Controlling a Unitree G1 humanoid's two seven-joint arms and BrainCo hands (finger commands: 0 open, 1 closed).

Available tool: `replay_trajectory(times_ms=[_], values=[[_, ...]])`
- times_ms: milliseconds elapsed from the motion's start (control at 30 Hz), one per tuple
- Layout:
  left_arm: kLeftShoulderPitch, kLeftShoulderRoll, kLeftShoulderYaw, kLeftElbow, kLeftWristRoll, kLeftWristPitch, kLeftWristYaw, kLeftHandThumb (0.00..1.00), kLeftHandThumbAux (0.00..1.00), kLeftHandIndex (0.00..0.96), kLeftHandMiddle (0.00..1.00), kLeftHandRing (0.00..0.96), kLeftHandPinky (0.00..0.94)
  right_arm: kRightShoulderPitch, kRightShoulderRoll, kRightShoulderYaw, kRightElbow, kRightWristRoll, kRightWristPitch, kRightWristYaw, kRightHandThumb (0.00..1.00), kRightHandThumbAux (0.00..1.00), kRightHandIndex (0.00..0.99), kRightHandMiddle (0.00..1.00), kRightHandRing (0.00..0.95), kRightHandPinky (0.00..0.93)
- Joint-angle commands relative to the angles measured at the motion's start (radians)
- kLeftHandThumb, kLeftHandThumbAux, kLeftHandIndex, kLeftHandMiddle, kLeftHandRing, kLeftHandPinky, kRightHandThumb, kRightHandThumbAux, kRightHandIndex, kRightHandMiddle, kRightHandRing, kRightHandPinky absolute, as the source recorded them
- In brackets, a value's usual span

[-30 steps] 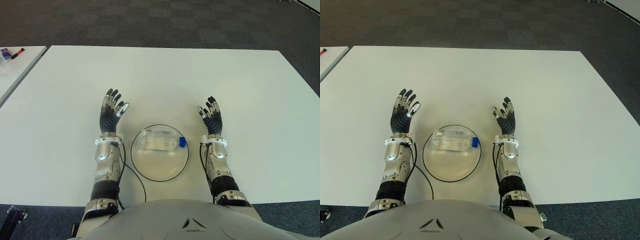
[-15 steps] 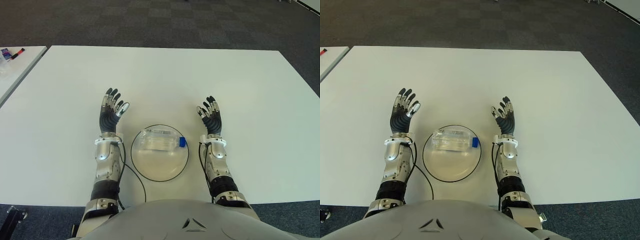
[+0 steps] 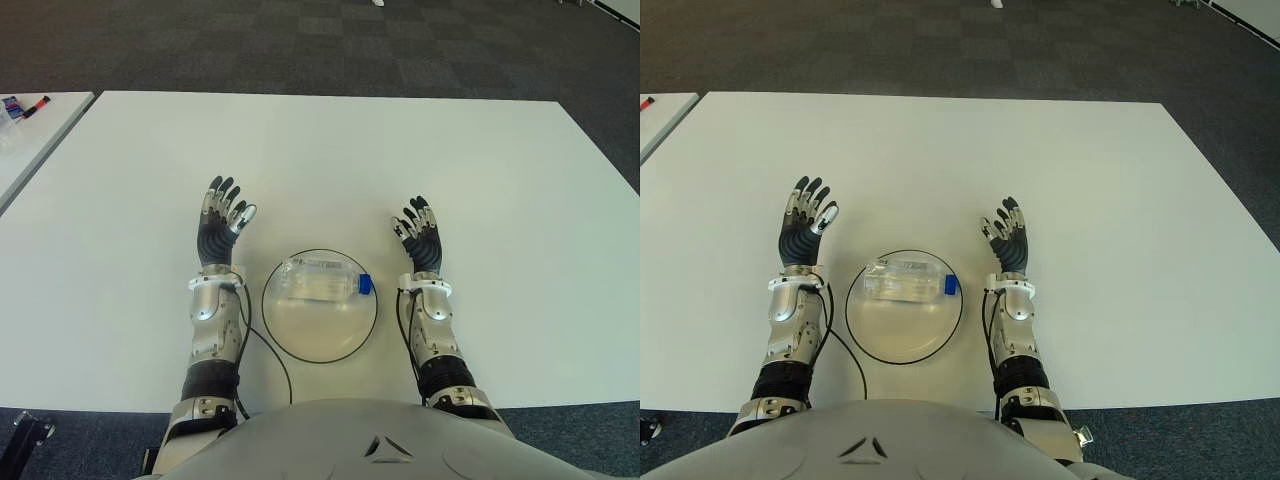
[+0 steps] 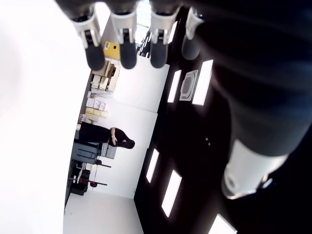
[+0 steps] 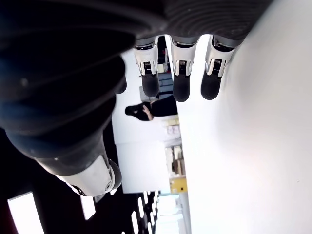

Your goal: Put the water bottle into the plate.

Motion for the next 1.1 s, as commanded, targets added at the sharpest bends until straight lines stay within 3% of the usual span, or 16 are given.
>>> replay_trajectory(times_ms=[33,1100], values=[[0.001,0.0,-0.003,0.005,-0.006,0.01,-0.017,0.015,0.783,0.099,0.111,0.116,0.155,0.008,0.008,-0.003,-0.006,0.01,0.026,0.004,0.333,0.788,0.074,0.105,0.109,0.15],[0.013,0.001,-0.009,-0.012,0.007,0.016,-0.008,0.016,0.794,0.094,0.103,0.111,0.148,0.038,0.023,0.013,-0.059,-0.004,0.06,-0.006,0.353,0.777,0.069,0.098,0.103,0.145]])
